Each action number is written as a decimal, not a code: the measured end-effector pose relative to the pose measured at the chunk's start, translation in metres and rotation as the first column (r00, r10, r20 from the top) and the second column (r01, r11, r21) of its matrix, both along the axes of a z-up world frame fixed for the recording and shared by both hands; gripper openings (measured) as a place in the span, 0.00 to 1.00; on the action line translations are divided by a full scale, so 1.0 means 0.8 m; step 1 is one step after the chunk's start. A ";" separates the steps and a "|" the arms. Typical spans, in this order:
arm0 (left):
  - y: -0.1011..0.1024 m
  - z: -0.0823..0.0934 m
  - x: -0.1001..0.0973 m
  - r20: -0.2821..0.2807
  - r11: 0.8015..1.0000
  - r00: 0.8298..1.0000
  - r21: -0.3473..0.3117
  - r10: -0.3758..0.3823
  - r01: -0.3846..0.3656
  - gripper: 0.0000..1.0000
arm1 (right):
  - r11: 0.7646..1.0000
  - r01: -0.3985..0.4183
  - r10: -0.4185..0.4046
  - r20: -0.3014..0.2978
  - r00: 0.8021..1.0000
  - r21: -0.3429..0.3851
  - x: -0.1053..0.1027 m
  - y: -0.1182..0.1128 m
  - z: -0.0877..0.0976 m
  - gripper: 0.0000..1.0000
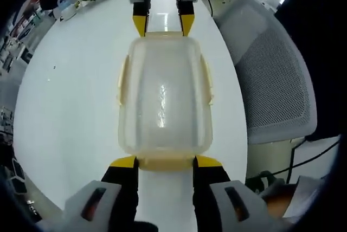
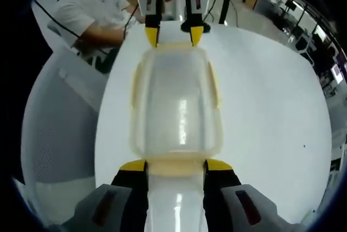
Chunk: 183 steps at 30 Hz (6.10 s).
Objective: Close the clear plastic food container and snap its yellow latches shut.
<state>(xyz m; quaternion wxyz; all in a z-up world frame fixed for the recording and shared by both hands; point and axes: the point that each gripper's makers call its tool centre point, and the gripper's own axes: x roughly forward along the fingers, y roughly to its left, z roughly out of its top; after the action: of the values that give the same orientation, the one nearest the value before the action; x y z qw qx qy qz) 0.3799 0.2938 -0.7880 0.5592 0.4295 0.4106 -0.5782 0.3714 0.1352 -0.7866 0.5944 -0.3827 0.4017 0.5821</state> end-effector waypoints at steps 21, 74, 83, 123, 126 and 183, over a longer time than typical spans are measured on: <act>-0.008 0.014 -0.001 0.015 1.000 1.000 0.003 -0.007 0.007 0.38 | 1.000 -0.005 0.005 0.014 1.000 -0.010 0.003 -0.008 0.017 0.37; -0.149 0.019 0.004 -0.032 1.000 0.999 0.004 -0.021 0.021 0.38 | 0.999 0.023 -0.024 -0.024 0.999 -0.026 0.003 -0.149 0.016 0.37; -0.164 0.019 0.001 -0.036 1.000 0.999 0.000 -0.013 0.013 0.38 | 0.999 0.019 -0.019 -0.030 0.999 -0.029 0.002 -0.163 0.014 0.37; -0.249 0.003 -0.008 -0.060 1.000 0.998 -0.011 -0.009 0.009 0.38 | 0.998 0.025 -0.028 -0.052 0.998 -0.060 -0.006 -0.250 -0.005 0.38; -0.257 0.001 -0.008 -0.063 1.000 0.998 -0.011 -0.008 0.008 0.38 | 0.998 0.024 -0.028 -0.055 0.998 -0.065 -0.006 -0.258 -0.007 0.38; -0.297 -0.025 -0.016 -0.016 0.999 1.000 0.044 -0.021 0.022 0.38 | 0.999 0.025 -0.025 -0.008 1.000 -0.034 -0.017 -0.299 -0.029 0.38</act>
<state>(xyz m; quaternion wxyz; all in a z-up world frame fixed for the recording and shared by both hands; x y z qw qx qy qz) 0.3672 0.0562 -0.8077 0.5400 0.4415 0.4229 -0.5785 0.3581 -0.1038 -0.8102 0.5933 -0.3855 0.4187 0.5693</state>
